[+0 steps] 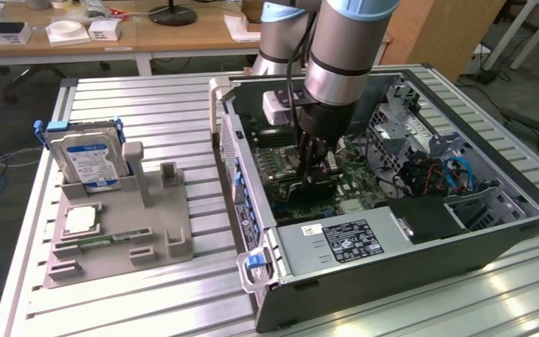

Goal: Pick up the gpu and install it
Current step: 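Insert the gpu into the slot, then press down on the gpu until it lock into place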

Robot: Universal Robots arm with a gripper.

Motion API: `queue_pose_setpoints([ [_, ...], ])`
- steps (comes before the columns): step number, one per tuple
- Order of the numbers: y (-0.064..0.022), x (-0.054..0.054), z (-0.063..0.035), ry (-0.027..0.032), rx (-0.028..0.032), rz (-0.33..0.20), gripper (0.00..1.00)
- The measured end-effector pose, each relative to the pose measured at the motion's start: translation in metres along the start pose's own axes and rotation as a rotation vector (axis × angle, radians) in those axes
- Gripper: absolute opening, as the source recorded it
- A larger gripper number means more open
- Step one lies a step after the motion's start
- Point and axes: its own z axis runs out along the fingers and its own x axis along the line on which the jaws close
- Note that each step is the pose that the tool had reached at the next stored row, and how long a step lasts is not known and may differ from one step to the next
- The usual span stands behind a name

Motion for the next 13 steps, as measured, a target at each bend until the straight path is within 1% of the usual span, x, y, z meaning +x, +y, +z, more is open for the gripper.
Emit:
queue_pose_setpoints([
  [3,0.0001,0.0000,0.0000,0.0001,0.0001,0.000,0.32],
  [6,0.0001,0.0000,-0.0001,0.0002,0.0000,0.000,0.14],
  [7,0.0001,0.0000,-0.0001,0.0002,0.0000,0.000,0.14],
  [8,0.0001,0.0000,-0.0001,0.0002,0.0000,0.000,0.10],
  [13,0.0001,0.0000,-0.0001,0.0002,0.0000,0.000,0.10],
])
